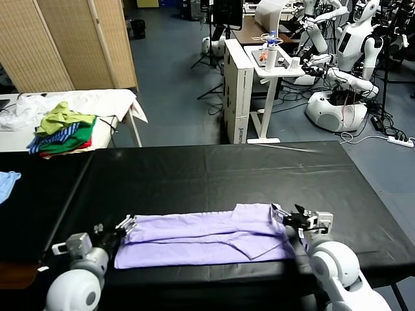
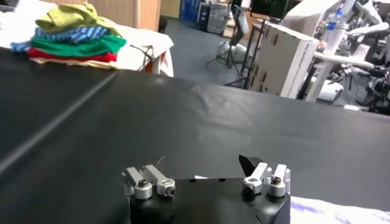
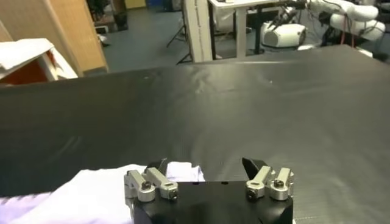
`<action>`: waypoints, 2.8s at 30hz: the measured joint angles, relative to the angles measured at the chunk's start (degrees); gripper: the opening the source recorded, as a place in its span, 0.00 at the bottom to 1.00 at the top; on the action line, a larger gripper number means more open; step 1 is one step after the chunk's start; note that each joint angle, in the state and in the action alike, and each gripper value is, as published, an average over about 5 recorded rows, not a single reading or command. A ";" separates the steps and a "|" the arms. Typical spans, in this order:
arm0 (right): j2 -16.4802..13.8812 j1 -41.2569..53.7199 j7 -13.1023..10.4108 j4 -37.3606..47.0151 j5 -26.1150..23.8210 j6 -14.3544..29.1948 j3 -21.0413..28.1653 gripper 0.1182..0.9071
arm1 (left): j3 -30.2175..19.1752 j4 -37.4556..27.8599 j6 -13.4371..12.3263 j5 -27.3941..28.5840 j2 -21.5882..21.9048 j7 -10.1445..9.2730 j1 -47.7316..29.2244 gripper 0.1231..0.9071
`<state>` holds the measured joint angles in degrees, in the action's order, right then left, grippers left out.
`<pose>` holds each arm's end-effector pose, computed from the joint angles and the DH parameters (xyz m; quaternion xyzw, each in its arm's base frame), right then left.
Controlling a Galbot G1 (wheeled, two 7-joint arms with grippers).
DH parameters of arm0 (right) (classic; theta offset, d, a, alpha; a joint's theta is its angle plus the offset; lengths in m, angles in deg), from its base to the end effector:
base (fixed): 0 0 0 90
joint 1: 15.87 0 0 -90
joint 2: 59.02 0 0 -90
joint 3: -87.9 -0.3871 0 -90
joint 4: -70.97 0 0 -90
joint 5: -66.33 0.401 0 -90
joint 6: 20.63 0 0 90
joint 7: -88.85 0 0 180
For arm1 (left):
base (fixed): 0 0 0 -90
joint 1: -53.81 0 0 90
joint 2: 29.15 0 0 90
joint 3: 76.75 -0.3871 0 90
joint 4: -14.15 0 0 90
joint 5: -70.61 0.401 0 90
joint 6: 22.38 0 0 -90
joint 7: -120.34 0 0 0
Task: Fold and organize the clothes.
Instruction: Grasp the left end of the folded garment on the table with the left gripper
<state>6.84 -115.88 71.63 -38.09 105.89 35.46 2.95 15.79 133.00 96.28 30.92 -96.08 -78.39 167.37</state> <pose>0.3288 -0.0743 -0.3093 0.0067 -0.9604 -0.0711 0.2694 0.2529 0.0902 -0.2979 0.0405 -0.9658 0.0917 0.2391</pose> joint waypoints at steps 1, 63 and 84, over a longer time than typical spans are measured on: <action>0.24 0.05 0.04 0.21 -0.11 0.03 0.03 0.84 | -0.21 -0.49 0.07 -0.04 0.01 0.02 -0.17 1.00; -5.13 -13.65 10.01 -12.65 -5.74 9.00 -10.66 1.00 | 2.06 0.24 -4.84 2.64 -3.82 8.94 4.16 1.00; -4.72 -16.95 9.71 -16.64 -6.13 8.97 -11.76 1.00 | 2.61 -2.43 -4.22 -3.08 -5.11 9.17 4.03 0.84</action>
<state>2.12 -132.84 81.33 -54.72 99.77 44.43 -8.81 18.39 130.57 92.06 27.84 -101.19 -69.23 171.39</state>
